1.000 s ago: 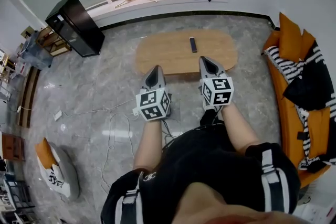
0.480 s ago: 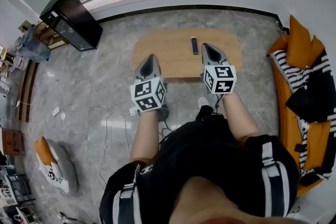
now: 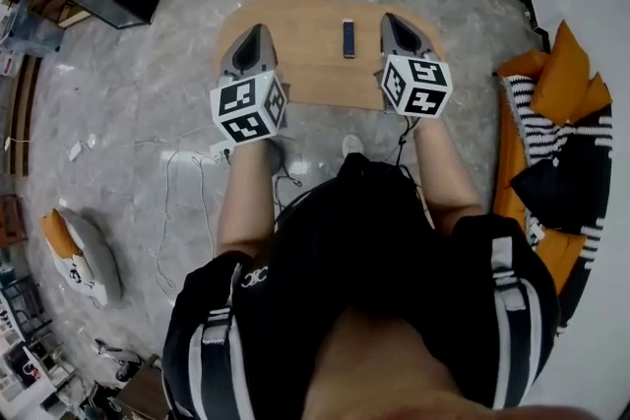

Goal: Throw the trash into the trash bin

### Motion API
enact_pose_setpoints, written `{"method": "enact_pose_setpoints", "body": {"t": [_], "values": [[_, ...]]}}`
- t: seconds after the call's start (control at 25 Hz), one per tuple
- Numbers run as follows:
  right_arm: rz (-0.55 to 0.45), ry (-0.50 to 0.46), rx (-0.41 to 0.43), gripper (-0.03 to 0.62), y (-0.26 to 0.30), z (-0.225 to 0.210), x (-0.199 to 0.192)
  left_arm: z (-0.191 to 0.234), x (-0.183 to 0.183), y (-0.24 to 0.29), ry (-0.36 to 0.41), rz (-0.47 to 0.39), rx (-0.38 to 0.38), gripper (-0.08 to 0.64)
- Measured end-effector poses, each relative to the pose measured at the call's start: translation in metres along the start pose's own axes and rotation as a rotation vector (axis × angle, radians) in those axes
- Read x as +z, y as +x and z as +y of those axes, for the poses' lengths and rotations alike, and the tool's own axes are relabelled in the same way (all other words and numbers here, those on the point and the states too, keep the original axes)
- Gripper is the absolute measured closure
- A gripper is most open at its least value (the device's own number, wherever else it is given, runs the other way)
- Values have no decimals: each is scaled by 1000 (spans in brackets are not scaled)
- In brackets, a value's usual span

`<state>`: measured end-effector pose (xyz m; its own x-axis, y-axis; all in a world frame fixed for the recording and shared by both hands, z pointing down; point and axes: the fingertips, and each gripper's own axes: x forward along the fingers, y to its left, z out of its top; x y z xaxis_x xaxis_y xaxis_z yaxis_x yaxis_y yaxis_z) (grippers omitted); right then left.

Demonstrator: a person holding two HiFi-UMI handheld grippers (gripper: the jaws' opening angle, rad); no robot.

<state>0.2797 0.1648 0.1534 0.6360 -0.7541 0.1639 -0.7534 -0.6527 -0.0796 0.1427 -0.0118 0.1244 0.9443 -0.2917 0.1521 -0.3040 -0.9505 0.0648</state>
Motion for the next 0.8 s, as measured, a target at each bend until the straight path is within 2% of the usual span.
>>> {"method": "enact_pose_setpoints", "body": {"t": [0.4,0.6,0.8], "values": [[97,20,55,588,90,-57,-19,0,-15,93,-28,68,77,552],[150,21,82,588,123,-61,-32,2,-28,116,-44,103,86,552],[204,31,80,588,149,-40,-58,24,-58,134,-63,150,59,552]]}}
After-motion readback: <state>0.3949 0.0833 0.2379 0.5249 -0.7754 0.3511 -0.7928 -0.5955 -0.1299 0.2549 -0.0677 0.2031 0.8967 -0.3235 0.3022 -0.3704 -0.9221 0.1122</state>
